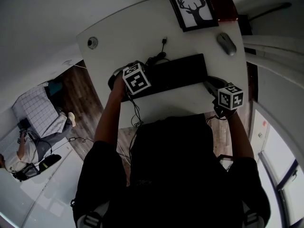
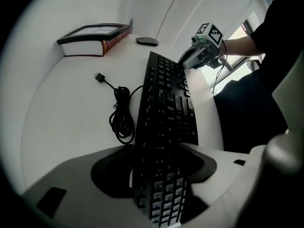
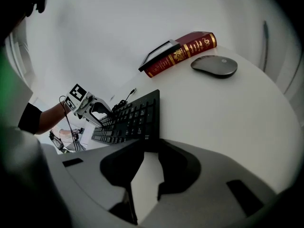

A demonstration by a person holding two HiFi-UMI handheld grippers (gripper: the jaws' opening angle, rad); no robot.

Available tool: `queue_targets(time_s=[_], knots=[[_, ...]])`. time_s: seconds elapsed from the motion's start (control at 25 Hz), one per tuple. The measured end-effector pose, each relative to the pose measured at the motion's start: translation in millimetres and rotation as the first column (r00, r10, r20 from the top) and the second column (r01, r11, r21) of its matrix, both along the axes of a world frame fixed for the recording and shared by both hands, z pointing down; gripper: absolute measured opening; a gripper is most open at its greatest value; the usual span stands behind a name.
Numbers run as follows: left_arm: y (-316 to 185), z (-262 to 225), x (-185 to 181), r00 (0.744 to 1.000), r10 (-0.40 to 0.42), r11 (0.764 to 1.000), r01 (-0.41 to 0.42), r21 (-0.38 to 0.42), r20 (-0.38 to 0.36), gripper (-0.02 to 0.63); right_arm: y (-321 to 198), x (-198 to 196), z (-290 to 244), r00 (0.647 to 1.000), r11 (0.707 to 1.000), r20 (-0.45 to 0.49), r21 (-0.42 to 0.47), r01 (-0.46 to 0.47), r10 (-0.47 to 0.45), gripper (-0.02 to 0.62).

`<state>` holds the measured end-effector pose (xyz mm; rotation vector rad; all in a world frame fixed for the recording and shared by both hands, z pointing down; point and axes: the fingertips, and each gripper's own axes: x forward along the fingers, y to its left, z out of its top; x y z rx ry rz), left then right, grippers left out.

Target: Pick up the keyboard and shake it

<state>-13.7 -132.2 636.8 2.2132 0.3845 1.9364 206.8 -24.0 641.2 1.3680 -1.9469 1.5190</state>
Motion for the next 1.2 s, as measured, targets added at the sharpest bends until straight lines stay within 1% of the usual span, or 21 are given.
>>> queue_targets(time_s=[0.2,0.44,0.56,0.68,0.76,0.8,0.84,0.88,0.92,0.96,1.0,1.04,1.08,1.16,1.2], knots=[[1.1,-6.5,0.8,1.0,0.023,0.995,-0.021,0.096,-0.02,0.265,0.0,-0.1,0.4,1.0,1.0,-0.008,0.015,0.001,-0.001,0.106],[2.2,-11.9,1.2,0.999,0.031,0.986,-0.028,0.163,-0.016,0.259,0.6,0.2,1.2,1.0,0.999,-0.012,0.039,-0.001,0.001,0.107],[4.1,-15.6,1.1,0.999,0.03,0.978,-0.026,0.209,-0.016,0.259,1.9,-0.4,1.5,0.999,0.999,-0.033,0.052,0.013,-0.012,0.107],[5.9,-19.2,0.0,0.999,0.029,0.966,-0.024,0.257,-0.016,0.259,0.8,2.3,-3.0,0.995,0.995,-0.096,0.093,0.044,-0.035,0.11],[7.0,-20.9,-0.5,0.999,0.029,0.958,-0.024,0.287,-0.013,0.259,-3.7,13.1,-11.6,0.984,0.988,-0.176,0.142,0.058,-0.032,0.116],[7.3,-21.6,-0.5,1.0,0.029,0.954,-0.024,0.3,-0.013,0.259,-8.2,19.6,-18.8,0.975,0.983,-0.218,0.172,0.07,-0.032,0.13],[7.5,-22.3,-0.6,1.0,0.028,0.95,-0.022,0.312,-0.013,0.259,-14.4,24.4,-28.2,0.965,0.975,-0.257,0.201,0.098,-0.044,0.147],[7.6,-22.8,-0.6,1.0,0.027,0.947,-0.021,0.322,-0.015,0.259,-22.0,26.1,-39.5,0.952,0.963,-0.297,0.224,0.148,-0.077,0.153],[7.6,-23.2,-0.5,0.999,0.027,0.944,-0.021,0.33,-0.016,0.259,-30.7,24.6,-51.0,0.931,0.946,-0.34,0.238,0.222,-0.133,0.158],[7.8,-23.6,-0.7,0.999,0.028,0.941,-0.021,0.338,-0.016,0.259,-39.8,21.0,-60.4,0.899,0.918,-0.387,0.242,0.314,-0.206,0.163],[8.3,-24.1,-1.2,0.999,0.029,0.939,-0.022,0.344,-0.015,0.259,-48.9,16.4,-66.2,0.855,0.879,-0.431,0.234,0.414,-0.288,0.166],[9.3,-24.6,-1.9,1.0,0.028,0.936,-0.021,0.35,-0.014,0.259,-57.5,11.3,-68.3,0.805,0.832,-0.462,0.219,0.51,-0.373,0.169],[10.5,-25.2,-2.6,1.0,0.026,0.934,-0.02,0.356,-0.012,0.259,-65.3,6.3,-67.3,0.755,0.778,-0.472,0.201,0.595,-0.455,0.172],[12.9,-26.3,-3.4,1.0,0.022,0.929,-0.017,0.369,-0.008,0.259,-77.6,-3.5,-63.4,0.656,0.667,-0.444,0.159,0.728,-0.61,0.176],[14.1,-26.7,-3.5,1.0,0.02,0.927,-0.016,0.375,-0.007,0.259,-81.7,-8.4,-63.0,0.597,0.606,-0.426,0.13,0.784,-0.68,0.178]])
